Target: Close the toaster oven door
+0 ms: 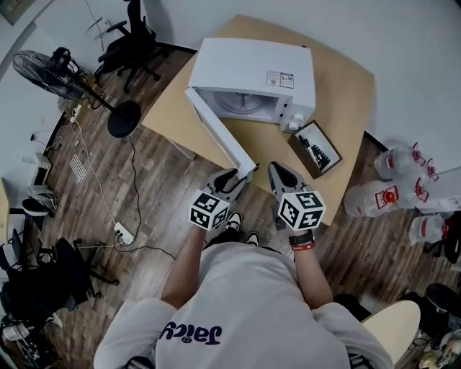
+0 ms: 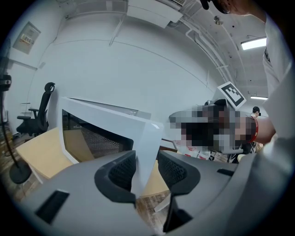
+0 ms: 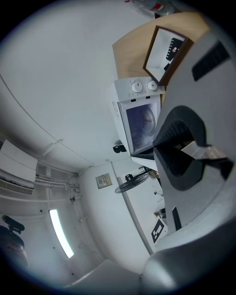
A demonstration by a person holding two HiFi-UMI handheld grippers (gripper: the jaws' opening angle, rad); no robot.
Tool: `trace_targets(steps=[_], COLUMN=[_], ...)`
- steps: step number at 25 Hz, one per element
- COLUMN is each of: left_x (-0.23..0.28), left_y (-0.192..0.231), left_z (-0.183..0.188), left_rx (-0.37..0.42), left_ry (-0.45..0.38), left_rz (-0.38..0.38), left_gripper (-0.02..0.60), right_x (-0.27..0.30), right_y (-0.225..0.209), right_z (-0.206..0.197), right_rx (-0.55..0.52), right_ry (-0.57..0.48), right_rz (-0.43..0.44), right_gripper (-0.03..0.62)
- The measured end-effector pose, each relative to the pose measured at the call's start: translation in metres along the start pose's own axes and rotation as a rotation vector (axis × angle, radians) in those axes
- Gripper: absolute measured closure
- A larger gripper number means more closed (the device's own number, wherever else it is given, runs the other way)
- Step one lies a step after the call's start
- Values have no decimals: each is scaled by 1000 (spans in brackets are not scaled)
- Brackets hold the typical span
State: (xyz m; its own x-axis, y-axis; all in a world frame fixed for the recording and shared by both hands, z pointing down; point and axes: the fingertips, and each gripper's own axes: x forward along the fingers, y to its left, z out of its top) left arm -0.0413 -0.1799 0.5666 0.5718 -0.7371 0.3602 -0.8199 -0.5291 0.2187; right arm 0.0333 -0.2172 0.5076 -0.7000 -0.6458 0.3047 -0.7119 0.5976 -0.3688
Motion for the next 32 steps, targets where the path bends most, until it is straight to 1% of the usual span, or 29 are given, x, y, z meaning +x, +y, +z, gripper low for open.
trace_targets(steps=[8, 20, 32], left_x=[8, 25, 43], left_y=[-2, -5, -6], left_z=[4, 12, 17], left_rx=[-7, 16, 12], left_ry=[-1, 5, -1], left_rz=[-1, -36, -58], left_gripper=[420, 420, 420], right_x=[-4, -7, -1], right_y=[-7, -19, -30], right_z=[5, 10, 12], right_rx=[11, 26, 33], right_ry=[-14, -31, -31], right_rz=[-24, -65, -85], right_gripper=[579, 579, 579])
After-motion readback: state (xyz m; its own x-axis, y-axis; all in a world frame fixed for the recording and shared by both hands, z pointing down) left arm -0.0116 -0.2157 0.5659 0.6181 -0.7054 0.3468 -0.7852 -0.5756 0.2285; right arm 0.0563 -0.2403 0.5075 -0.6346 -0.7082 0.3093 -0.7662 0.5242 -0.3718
